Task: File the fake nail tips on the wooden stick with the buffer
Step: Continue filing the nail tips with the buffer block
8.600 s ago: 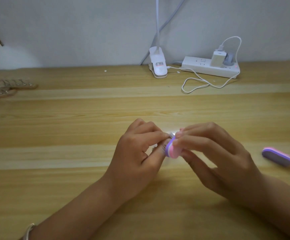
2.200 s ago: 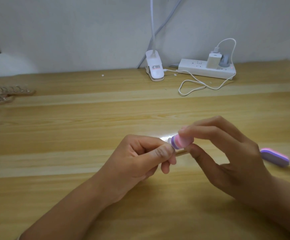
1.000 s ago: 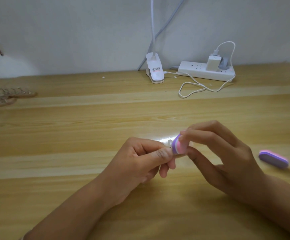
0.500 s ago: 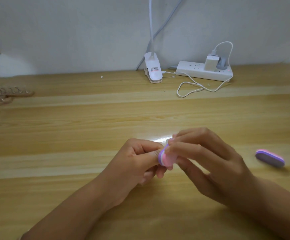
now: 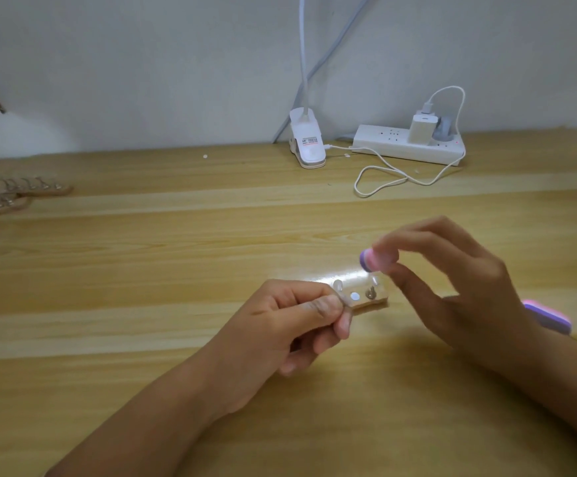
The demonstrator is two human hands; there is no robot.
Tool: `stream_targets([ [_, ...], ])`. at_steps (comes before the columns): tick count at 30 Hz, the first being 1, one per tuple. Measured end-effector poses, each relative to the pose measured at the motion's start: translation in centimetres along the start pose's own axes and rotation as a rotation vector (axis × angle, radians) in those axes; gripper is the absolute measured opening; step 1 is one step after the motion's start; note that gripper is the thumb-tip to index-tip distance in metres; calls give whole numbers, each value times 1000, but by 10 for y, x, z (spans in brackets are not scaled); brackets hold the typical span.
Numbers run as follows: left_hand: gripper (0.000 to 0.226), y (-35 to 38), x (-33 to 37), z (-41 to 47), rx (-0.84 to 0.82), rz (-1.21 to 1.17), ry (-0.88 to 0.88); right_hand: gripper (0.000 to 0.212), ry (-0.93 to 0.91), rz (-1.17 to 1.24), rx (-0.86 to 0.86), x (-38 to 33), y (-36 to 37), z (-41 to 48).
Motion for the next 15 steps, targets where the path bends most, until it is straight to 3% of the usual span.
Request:
stream_targets([
  [3, 28, 1, -1, 0, -4, 3, -4, 24, -79, 81, -32, -18, 7, -7],
  [6, 28, 1, -3, 1, -1, 51, -28, 27, -225, -35, -150, -24, 17, -13],
  [11, 28, 3, -4, 0, -25, 21, -58, 20, -147, 13, -78, -13, 5, -5],
  [15, 28, 4, -5, -1, -44, 1, -52, 20, -243, -7, -151, -27, 18, -15],
])
Point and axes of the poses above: each hand's wrist, its own z-axis towards the middle knuckle, its own y-axis out of the palm, x = y × z, the point moved 5 cm from there along z, towards the middle knuckle, and after that the axes turned 5 degrees about y, right-handed, at the moved point
